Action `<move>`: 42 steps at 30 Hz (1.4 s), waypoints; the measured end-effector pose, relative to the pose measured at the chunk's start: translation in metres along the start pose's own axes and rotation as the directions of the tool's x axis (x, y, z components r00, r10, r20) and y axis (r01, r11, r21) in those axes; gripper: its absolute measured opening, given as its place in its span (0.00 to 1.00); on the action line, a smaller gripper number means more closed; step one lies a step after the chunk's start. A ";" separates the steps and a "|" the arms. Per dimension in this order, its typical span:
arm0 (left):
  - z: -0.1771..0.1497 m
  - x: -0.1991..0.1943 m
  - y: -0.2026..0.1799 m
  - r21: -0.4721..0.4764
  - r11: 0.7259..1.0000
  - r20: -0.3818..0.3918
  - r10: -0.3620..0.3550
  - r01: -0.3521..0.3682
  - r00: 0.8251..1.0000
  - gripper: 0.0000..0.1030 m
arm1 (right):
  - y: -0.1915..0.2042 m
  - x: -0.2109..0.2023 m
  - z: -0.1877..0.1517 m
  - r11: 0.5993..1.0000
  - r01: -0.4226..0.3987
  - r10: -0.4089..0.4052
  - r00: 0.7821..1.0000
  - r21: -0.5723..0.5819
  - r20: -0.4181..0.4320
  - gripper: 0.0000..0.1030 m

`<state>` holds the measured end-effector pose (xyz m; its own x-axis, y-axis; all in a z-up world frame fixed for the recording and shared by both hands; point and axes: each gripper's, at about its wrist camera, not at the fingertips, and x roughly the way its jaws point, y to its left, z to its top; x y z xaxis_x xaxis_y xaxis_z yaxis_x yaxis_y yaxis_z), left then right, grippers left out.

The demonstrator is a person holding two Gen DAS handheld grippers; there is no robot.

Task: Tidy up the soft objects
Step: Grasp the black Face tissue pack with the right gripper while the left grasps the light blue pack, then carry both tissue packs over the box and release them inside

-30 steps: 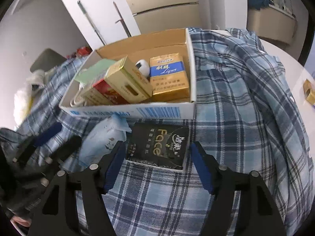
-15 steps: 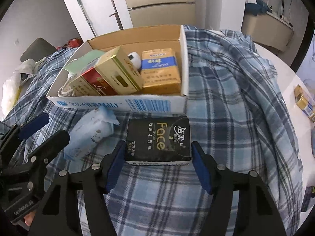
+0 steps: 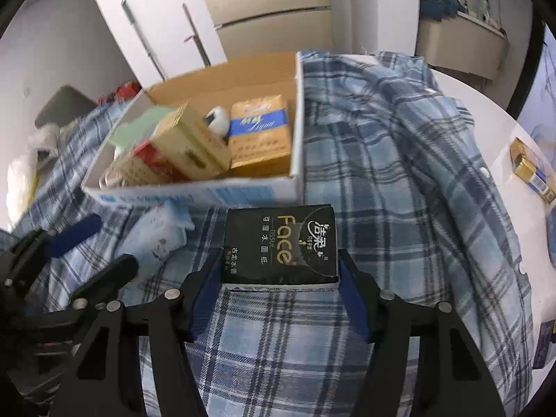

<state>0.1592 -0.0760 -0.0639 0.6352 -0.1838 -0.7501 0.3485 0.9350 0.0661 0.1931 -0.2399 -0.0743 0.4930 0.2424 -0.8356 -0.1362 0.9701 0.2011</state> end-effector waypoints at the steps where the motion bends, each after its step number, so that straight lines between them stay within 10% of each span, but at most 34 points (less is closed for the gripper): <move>1: 0.001 0.005 -0.002 0.015 1.000 -0.014 -0.002 0.002 1.000 0.58 | -0.004 -0.004 0.001 1.000 -0.004 0.003 1.000 0.012 0.011 0.60; 12: -0.004 0.020 0.003 -0.012 0.998 -0.056 -0.061 0.061 0.997 0.39 | -0.009 -0.014 0.002 1.000 0.001 -0.002 0.999 0.012 0.049 0.60; 21: -0.008 -0.023 0.004 -0.003 0.998 0.126 -0.063 0.064 0.990 0.27 | -0.002 -0.028 0.001 0.999 -0.046 0.049 0.987 -0.026 0.151 0.60; 28: -0.018 -0.079 0.011 -0.076 0.997 0.430 0.059 -0.028 0.901 0.27 | 0.011 -0.070 -0.008 0.994 -0.047 0.082 0.919 -0.097 0.387 0.60; 34: -0.022 -0.100 0.019 -0.123 0.992 0.511 0.092 -0.033 0.855 0.27 | 0.022 -0.092 -0.014 0.987 -0.034 0.110 0.859 -0.159 0.501 0.60; 42: -0.019 -0.135 0.014 -0.179 0.981 0.554 0.157 -0.068 0.818 0.27 | 0.024 -0.098 -0.014 0.982 -0.046 0.138 0.836 -0.183 0.532 0.60</move>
<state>0.0650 -0.0325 0.0254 0.9559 -0.1711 -0.2385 0.1756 0.9845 -0.0023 0.1297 -0.2401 0.0053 0.8500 0.3445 -0.3985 -0.3137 0.9388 0.1424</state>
